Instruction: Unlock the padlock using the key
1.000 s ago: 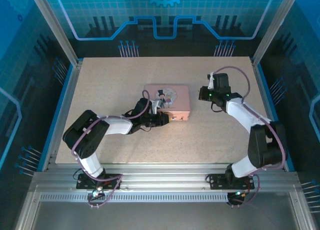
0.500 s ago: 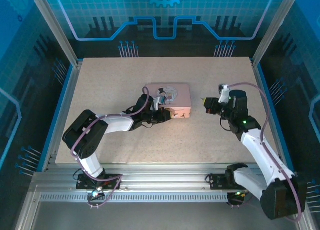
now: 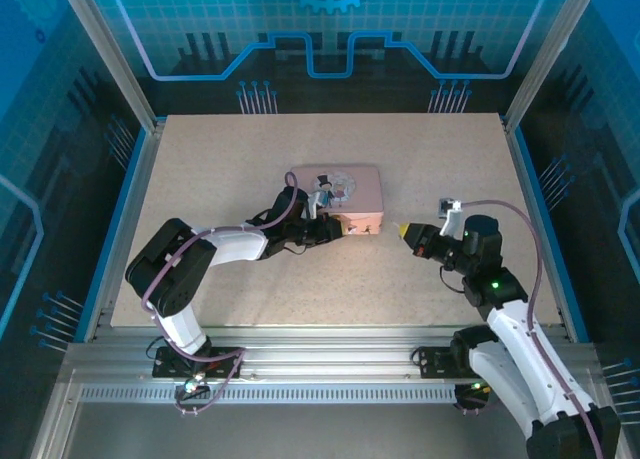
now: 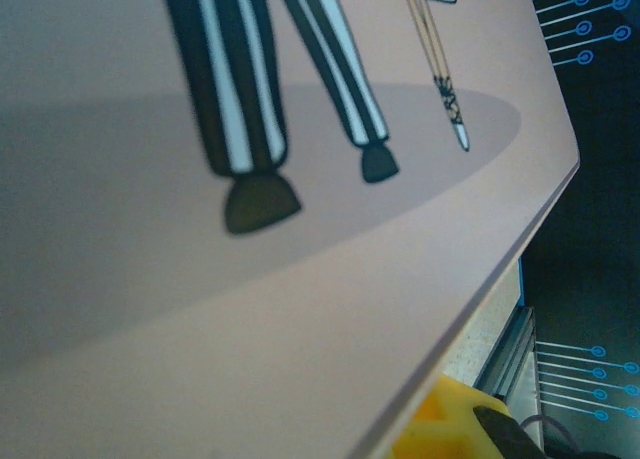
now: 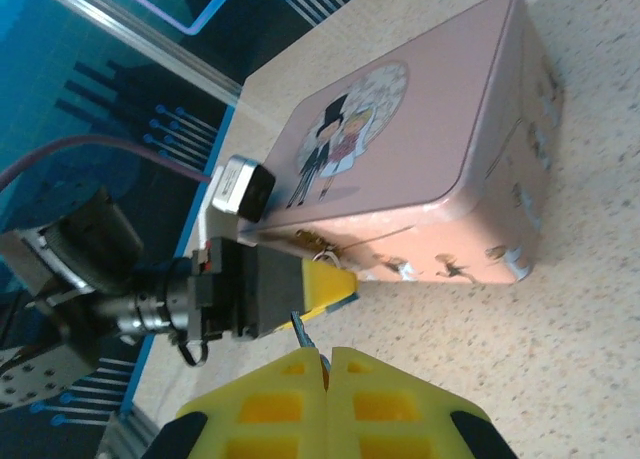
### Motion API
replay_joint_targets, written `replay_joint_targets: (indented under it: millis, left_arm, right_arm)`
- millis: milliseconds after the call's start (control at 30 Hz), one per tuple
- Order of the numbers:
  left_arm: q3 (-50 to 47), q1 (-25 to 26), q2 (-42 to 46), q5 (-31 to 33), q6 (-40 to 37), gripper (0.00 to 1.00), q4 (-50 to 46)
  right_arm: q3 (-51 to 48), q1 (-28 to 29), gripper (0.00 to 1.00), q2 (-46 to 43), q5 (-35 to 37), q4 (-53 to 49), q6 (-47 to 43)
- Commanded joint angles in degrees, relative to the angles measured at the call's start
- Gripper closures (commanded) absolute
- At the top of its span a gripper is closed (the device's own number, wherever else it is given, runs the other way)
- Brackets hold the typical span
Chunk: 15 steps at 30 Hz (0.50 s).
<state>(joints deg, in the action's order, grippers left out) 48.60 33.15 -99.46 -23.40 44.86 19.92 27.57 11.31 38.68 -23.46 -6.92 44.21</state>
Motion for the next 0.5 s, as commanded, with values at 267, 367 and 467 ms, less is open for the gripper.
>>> replay_joint_targets:
  millis: [267,367,467]
  left_arm:
    - [2.42,-0.71,1.66,-2.95,1.96,1.0,2.09]
    - [2.34,-0.8,1.59,-3.14,2.4,1.0,2.47]
    - [1.96,-0.98,1.58,-3.32,3.28,1.0,3.75]
  right_arm:
    - [-9.16,11.17,1.0,-0.95,5.95,13.58,11.83]
    - [-10.28,12.97,1.0,-0.11,8.12,16.17,13.59]
    - [-10.35,14.21,1.0,1.06,9.54,18.15,14.65]
